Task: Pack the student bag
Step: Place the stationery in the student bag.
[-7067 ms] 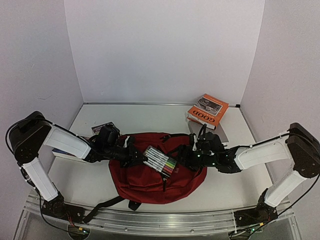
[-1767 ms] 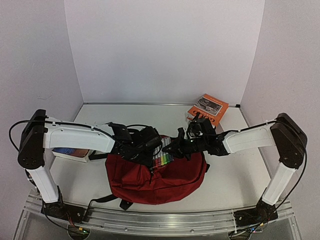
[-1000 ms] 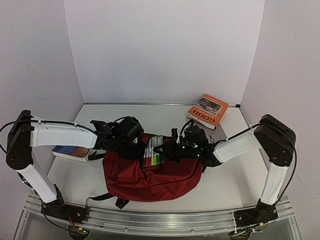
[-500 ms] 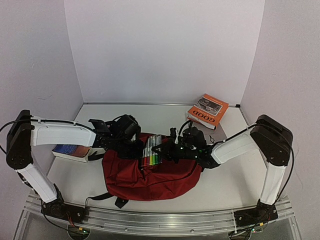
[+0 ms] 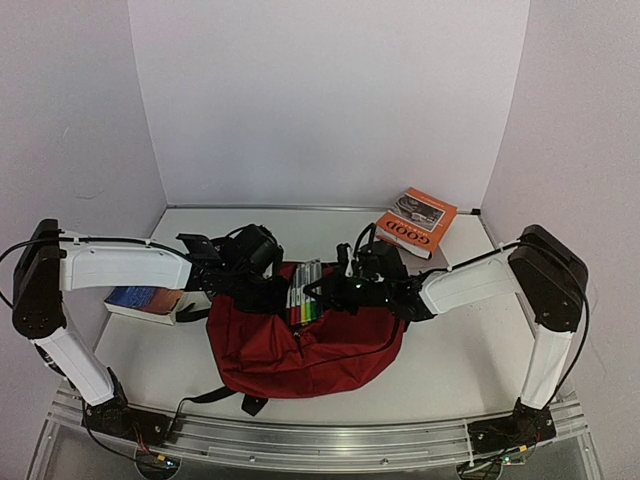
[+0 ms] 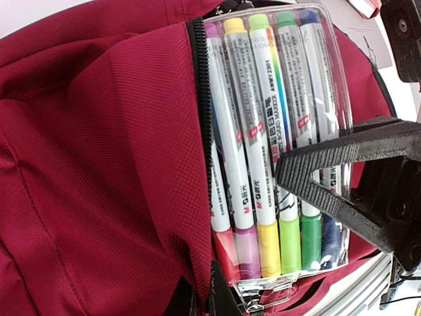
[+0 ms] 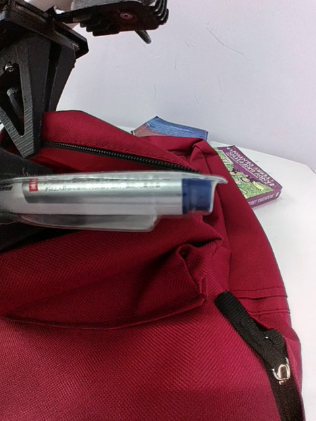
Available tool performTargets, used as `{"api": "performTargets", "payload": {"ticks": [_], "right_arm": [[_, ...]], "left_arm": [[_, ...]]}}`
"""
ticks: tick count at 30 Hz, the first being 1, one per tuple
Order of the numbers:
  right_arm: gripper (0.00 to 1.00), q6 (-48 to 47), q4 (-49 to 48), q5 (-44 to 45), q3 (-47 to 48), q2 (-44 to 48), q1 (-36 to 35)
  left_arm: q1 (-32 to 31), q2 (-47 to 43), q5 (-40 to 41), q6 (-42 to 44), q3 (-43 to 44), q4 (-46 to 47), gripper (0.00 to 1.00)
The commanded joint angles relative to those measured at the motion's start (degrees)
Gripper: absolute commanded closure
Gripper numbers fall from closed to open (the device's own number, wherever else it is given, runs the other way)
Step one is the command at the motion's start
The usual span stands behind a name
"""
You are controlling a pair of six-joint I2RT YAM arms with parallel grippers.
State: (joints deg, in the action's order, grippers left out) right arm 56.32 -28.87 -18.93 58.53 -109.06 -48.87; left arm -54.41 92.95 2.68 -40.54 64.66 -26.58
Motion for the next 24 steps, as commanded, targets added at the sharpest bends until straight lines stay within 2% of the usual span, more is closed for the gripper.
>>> {"api": "performTargets", "payload": {"ticks": [1,7,12,24], "right_arm": [[1.00,0.9,-3.9,2.0,4.6,1.3,2.0],[1.00,8.8,-7.4,-7.3,2.2,-0.8,-0.6],[1.00,16.8,-18.9,-12.1,-1.9,-1.3,-2.6],[1.00,14.9,-20.1,-11.3,5.2,-10.4,-4.1]], "left_arm": [[-1.3,-4.3,-3.3,-0.3,1.4,2.2,1.00],[-0.7,-3.0,-1.2,-2.4,0.9,6.7,1.00],[-0.2,-3.2,-2.2,-2.0,0.5,8.8,1.00],[0.0,-5.4,-8.0,-2.0,-1.9,12.9,1.00]]}}
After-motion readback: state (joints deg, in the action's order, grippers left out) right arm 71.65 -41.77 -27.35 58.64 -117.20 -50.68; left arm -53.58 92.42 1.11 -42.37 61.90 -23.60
